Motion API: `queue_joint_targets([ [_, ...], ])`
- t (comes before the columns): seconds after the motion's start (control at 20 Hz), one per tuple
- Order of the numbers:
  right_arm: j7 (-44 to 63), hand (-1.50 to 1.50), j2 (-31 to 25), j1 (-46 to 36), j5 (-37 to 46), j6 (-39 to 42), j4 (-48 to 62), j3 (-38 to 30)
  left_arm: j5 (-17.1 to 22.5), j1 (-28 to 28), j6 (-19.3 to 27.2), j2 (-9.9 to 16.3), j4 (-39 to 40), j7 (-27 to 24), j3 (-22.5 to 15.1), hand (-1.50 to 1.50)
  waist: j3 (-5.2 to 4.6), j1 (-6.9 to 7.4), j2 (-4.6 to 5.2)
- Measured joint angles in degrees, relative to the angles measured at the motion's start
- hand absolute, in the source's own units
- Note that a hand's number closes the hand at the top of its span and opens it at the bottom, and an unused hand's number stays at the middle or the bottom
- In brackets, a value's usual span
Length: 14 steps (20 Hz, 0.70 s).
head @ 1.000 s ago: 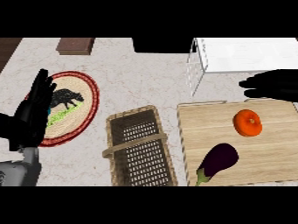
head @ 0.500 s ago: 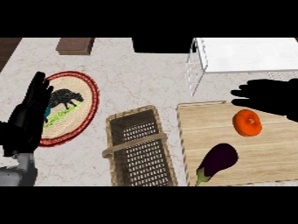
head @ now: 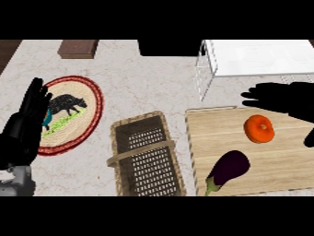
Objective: Pick the squash from the tray and place it in the tiered shelf
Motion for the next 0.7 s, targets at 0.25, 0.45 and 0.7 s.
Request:
queue_joint_targets([
  [0.25, -3.14, -1.50, 2.32, -1.16, 4.25, -2.69, 5.49, 0.65, -0.56, 0.34, -0.60, -0.95, 0.11, -0.36, 0.49, 0.00, -0.01, -0.19, -0.04],
  [0.45, -4.11, -1.50, 5.25, -1.70, 6.90, -4.15, 8.71, 0.81, -1.14, -0.01, -0.96, -1.71, 0.36, -0.09, 0.71, 0.00, -0.04, -0.33, -0.08],
  [0.7, -6.63, -1.50, 8.02, -2.60, 9.04, -6.10, 13.45, 0.34, -2.51, -0.25, -0.58, -2.94, 0.21, 0.20, 0.53, 0.00, -0.02, -0.34, -0.09],
])
